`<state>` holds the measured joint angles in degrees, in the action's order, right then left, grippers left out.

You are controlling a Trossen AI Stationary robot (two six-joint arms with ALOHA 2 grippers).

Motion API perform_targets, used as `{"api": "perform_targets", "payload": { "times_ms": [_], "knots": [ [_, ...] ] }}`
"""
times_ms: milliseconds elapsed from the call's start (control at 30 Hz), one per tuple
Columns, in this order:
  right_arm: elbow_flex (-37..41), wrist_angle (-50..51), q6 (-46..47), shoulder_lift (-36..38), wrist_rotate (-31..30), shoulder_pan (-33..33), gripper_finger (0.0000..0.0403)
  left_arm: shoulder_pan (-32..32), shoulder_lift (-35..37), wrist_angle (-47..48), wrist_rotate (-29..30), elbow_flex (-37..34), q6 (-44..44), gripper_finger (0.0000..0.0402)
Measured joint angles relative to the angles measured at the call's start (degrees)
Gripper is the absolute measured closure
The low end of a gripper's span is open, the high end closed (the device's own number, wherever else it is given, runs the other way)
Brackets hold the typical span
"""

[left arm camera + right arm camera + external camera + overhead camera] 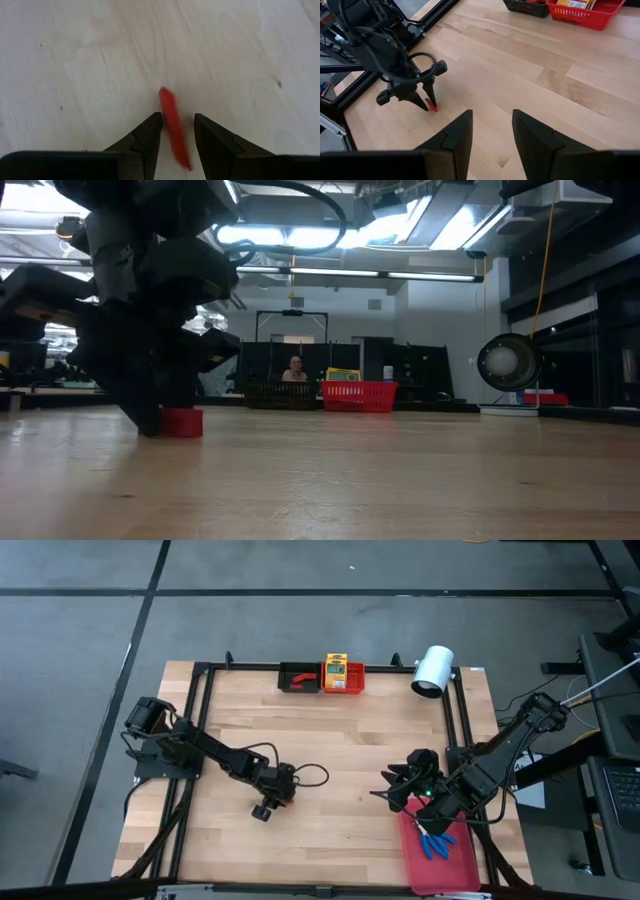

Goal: Pick & Place School Supplies
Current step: Put the red eraser into the black bin

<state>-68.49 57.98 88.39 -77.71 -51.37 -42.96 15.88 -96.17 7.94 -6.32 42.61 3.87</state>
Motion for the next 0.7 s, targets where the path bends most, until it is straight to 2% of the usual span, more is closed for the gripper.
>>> {"api": "perform_targets", "payload": {
  "times_ms": [300,400,567,700],
  "knots": [
    [0.00,-0.01,0.13,0.00,-0.02,0.00,0.0262,0.04,-0.25,-0.20,1.16,-0.03,-0.84,0.0294],
    [0.00,0.00,0.14,0.00,-0.02,0.01,0.0262,0.08,-0.27,-0.20,2.07,-0.07,-2.38,0.0317],
    [0.00,0.00,0.12,0.00,-0.02,0.00,0.0262,-0.23,-0.29,-0.11,3.59,-0.01,-6.79,0.0384],
    [0.00,0.00,0.12,0.00,-0.04,0.00,0.0262,-2.62,0.83,0.42,2.52,1.19,-10.71,0.0386]
  ]
}}
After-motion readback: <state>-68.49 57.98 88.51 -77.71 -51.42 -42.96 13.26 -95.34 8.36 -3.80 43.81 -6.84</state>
